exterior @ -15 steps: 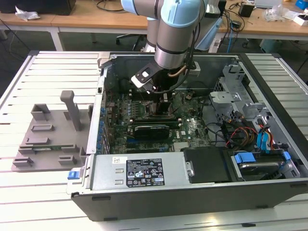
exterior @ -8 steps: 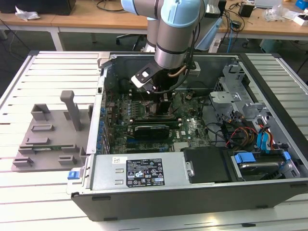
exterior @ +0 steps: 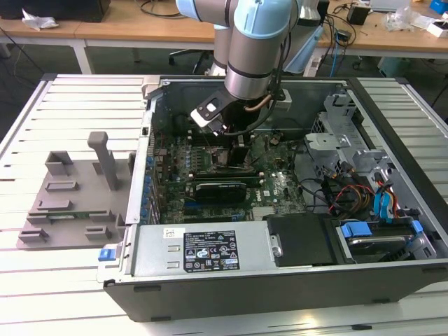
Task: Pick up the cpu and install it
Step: 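Place the cpu into insertion slot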
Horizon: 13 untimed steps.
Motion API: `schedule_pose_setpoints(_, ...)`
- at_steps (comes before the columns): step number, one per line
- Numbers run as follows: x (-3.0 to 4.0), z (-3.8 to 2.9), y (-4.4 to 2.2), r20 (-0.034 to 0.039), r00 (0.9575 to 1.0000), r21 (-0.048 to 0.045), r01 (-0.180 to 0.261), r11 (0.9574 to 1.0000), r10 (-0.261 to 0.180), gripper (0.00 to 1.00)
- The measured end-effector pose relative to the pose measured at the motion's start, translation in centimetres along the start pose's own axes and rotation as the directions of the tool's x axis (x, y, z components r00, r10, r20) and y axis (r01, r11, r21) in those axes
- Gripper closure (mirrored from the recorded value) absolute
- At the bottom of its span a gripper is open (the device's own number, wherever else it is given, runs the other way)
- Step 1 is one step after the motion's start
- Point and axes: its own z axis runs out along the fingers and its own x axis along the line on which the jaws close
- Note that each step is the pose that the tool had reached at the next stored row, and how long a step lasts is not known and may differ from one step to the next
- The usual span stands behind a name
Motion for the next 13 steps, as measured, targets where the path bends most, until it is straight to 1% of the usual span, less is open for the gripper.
schedule_pose_setpoints(1, 0.0, 0.0, 0.0, 0.0, 1.0, 0.0, 0.0, 1.0, 0.0, 0.32)
schedule_pose_setpoints(3, 0.0, -0.01, 0.0, 0.0001, 1.0, 0.0002, 0.0, 1.0, 0.0, 0.47)
schedule_pose_setpoints(6, 0.0, 0.0, 0.0, 0.0, 1.0, 0.0, 0.0, 1.0, 0.0, 0.47)
schedule_pose_setpoints(7, 0.0, -0.03, -0.03, 0.0011, 1.0, 0.0, 0.0, 1.0, 0.0, 0.47)
schedule_pose_setpoints(10, 0.0, -0.46, -0.2, 0.0032, 1.0, -0.0008, 0.001, 1.0, -0.001, 0.47)
schedule_pose_setpoints(13, 0.0, -0.45, -0.33, 0.0042, 0.9999, -0.0009, 0.014, 0.9999, -0.014, 0.47)
